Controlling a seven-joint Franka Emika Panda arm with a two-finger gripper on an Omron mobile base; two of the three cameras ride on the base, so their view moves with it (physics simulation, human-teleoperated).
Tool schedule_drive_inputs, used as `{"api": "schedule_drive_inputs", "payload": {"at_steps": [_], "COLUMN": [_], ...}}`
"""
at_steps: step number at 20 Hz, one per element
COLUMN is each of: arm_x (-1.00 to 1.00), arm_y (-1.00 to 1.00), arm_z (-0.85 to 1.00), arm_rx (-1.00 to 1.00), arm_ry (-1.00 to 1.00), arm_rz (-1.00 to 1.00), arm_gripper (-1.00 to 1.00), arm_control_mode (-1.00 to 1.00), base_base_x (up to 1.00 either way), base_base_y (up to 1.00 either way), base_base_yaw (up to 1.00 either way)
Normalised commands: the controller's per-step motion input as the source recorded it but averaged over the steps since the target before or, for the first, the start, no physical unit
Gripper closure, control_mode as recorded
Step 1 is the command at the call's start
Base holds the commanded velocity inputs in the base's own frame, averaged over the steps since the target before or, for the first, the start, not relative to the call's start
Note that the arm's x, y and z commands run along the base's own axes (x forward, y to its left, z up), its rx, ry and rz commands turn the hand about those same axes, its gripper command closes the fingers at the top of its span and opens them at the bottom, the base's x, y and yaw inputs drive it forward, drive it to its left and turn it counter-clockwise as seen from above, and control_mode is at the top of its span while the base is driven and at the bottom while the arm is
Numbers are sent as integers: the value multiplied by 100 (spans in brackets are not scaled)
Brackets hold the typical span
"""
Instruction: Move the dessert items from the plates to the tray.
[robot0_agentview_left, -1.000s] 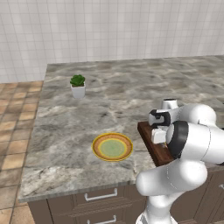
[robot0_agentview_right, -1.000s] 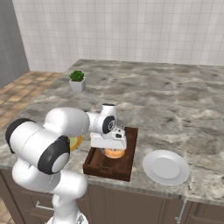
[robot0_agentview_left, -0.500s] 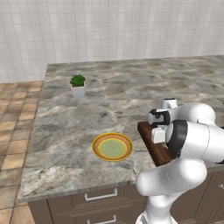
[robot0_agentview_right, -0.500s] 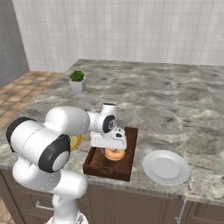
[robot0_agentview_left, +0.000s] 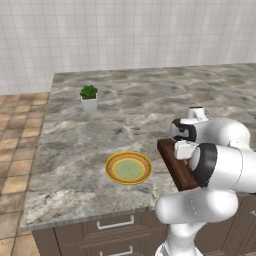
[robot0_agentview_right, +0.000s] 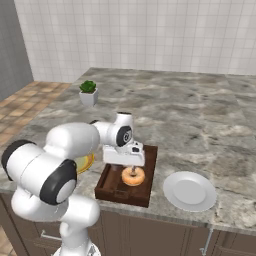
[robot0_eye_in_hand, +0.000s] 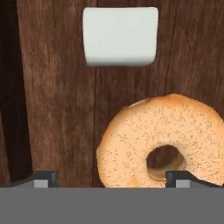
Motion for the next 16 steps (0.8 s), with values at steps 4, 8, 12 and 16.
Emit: {"api": "schedule_drive_inputs", "payload": {"at_steps": [4,8,12,16], "arm_x": [-10,-35,-40,-34], "arm_y": [0,0,2,15], "arm_z": [86,89,71,66], "arm_rx": [0,0,0,0], "arm_ry": [-10,-13,-8,-9], "arm_rz": [0,1,3,4], "arm_gripper": [-100,-100,-100,-100], "arm_control_mode": [-100,-100,-100,-100], "base_base_x": [0,0,0,0], "base_base_y": [0,0,0,0], "base_base_yaw": [0,0,0,0]}}
